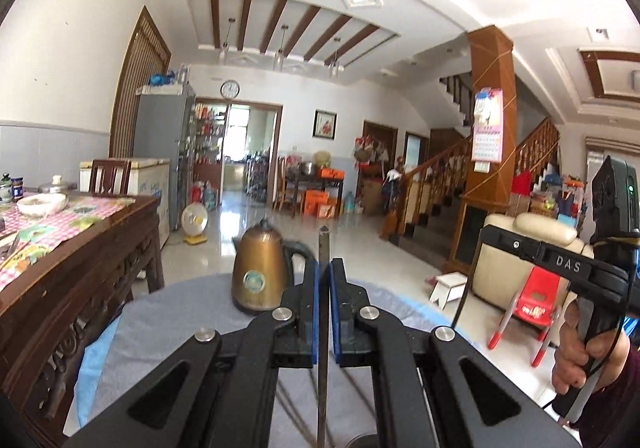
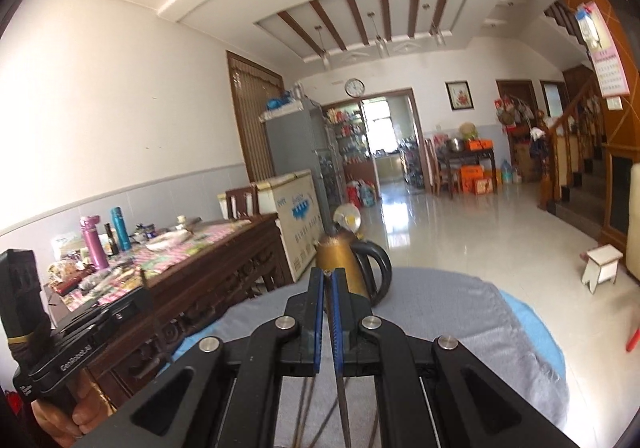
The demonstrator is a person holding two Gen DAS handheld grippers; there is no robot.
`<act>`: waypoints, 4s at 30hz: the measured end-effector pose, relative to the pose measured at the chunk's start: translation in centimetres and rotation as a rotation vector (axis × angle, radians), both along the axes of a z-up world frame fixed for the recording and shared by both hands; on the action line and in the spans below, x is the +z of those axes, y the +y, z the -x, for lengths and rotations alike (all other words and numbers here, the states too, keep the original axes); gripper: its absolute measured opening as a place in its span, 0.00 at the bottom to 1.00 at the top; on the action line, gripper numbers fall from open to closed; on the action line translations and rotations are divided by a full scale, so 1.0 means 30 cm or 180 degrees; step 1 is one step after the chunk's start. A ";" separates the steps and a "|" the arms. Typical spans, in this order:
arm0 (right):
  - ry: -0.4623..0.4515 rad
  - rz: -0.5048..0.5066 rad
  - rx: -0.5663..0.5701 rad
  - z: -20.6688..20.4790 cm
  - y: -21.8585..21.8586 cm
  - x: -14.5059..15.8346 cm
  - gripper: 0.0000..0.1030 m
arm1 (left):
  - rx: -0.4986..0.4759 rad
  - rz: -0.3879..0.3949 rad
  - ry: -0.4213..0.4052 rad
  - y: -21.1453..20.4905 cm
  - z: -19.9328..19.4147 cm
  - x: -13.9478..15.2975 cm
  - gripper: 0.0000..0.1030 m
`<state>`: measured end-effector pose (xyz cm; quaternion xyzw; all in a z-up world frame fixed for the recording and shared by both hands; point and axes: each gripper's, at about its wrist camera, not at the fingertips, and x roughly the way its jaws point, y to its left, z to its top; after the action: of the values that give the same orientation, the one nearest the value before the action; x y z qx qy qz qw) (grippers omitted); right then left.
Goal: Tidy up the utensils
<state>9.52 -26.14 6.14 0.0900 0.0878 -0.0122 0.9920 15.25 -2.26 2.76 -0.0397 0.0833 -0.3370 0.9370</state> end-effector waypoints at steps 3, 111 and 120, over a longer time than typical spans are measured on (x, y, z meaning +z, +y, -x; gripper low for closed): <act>-0.0123 0.0051 0.0085 0.048 0.038 0.057 0.05 | -0.0051 0.0122 -0.0039 0.001 0.020 0.037 0.05; 0.0901 -0.0879 -0.0101 0.036 -0.181 -0.475 0.24 | 0.0961 -0.0227 0.1159 0.045 -0.268 -0.267 0.05; 0.0737 -0.0904 -0.0127 0.101 -0.187 -0.434 0.24 | 0.0784 0.0166 0.0510 0.039 -0.046 -0.023 0.05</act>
<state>6.48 -31.75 -6.89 0.2288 0.2005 -0.0296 0.9522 16.64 -1.08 2.06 -0.1008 0.1436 -0.2173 0.9602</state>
